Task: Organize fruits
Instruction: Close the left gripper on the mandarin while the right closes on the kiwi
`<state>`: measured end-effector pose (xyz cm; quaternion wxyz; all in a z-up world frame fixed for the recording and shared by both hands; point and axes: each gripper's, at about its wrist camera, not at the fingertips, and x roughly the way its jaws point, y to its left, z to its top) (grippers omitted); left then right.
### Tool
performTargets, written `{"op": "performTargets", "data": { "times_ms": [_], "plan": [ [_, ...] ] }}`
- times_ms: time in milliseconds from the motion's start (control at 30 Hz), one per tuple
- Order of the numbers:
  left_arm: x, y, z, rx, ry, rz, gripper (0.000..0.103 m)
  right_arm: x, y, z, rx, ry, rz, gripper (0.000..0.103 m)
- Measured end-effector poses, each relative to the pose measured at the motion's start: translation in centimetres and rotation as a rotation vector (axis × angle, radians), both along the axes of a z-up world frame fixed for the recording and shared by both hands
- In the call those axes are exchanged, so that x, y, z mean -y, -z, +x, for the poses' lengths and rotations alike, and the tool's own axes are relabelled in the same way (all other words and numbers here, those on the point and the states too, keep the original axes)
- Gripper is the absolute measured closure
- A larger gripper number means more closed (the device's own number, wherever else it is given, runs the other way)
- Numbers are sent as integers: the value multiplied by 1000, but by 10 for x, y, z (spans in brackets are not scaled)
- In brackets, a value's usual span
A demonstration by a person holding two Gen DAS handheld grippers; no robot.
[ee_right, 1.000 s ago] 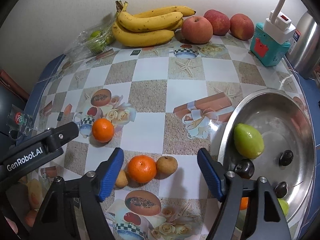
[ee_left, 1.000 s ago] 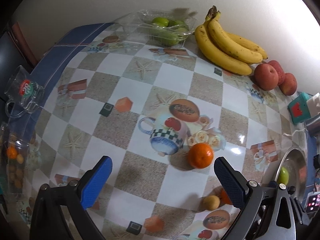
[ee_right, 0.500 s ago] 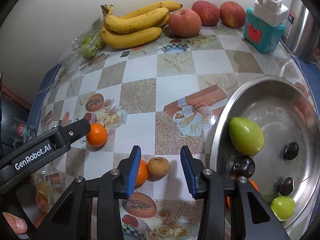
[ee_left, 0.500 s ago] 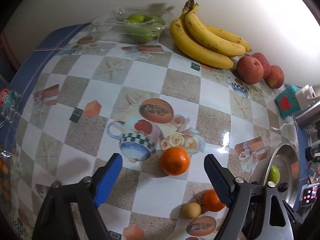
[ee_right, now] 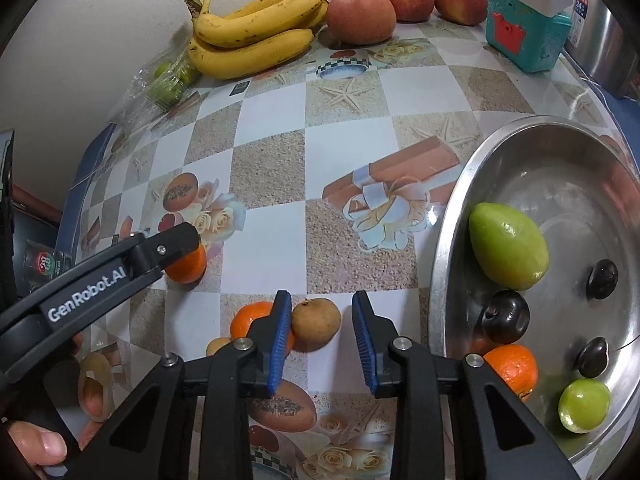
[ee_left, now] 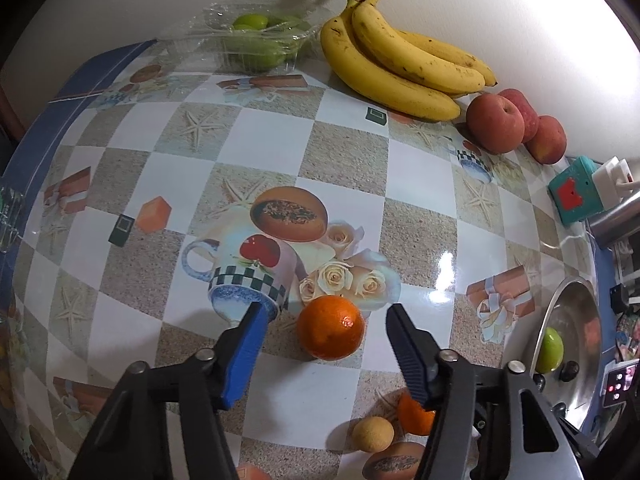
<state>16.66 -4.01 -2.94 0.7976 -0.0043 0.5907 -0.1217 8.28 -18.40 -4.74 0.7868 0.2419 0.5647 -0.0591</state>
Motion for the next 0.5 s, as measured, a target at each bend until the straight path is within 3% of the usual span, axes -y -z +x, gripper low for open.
{"op": "performTargets", "data": {
  "times_ms": [200,500],
  "plan": [
    [0,6,1,-17,1,-11,64,5,4,-2,1,27,38,76],
    [-1,2,0,-18,-10,-11,64,7,3,-3,7,45,57,76]
  ]
}}
